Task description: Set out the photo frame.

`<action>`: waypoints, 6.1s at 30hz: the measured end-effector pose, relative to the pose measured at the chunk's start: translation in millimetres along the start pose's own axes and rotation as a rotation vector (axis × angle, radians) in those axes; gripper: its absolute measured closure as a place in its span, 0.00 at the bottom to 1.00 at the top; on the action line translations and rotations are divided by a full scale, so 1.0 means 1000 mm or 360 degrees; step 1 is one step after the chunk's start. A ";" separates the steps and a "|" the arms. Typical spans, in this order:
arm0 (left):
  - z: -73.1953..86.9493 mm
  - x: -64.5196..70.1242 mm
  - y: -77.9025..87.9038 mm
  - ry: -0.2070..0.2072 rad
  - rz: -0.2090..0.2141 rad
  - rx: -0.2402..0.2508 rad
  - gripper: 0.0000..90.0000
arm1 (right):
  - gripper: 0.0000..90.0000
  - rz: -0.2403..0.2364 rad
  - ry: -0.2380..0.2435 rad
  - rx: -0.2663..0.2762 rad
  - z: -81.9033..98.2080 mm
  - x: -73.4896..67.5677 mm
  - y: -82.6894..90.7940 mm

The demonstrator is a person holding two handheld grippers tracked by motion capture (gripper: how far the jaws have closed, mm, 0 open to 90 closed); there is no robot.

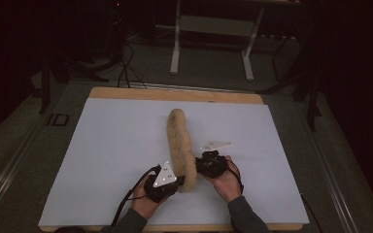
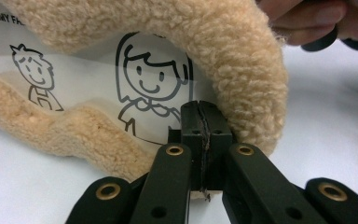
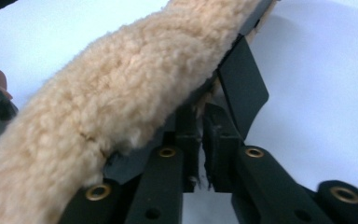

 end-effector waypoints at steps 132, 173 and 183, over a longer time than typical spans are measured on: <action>-0.002 -0.096 0.061 0.0198 -0.0616 -0.0017 0.69 | 0.73 -0.0101 0.0114 -0.0082 0.029 0.000 0.041; -0.012 -0.179 -0.003 0.0356 -0.0683 -0.0140 0.80 | 0.72 -0.0210 0.0187 -0.0083 0.029 0.012 0.043; -0.009 -0.175 0.001 0.0397 -0.0728 -0.0117 0.81 | 0.56 -0.0140 0.0057 -0.0070 0.034 0.017 0.047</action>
Point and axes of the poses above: each handheld gripper's, and its own axes: y roughly backward along the jaws, z roughly out of its underside, x roughly to its right, the point moved 2 cm from there along -y, roughly forward along the jaws, and after that the axes turned 11 degrees about x, right-handed, at the moved point
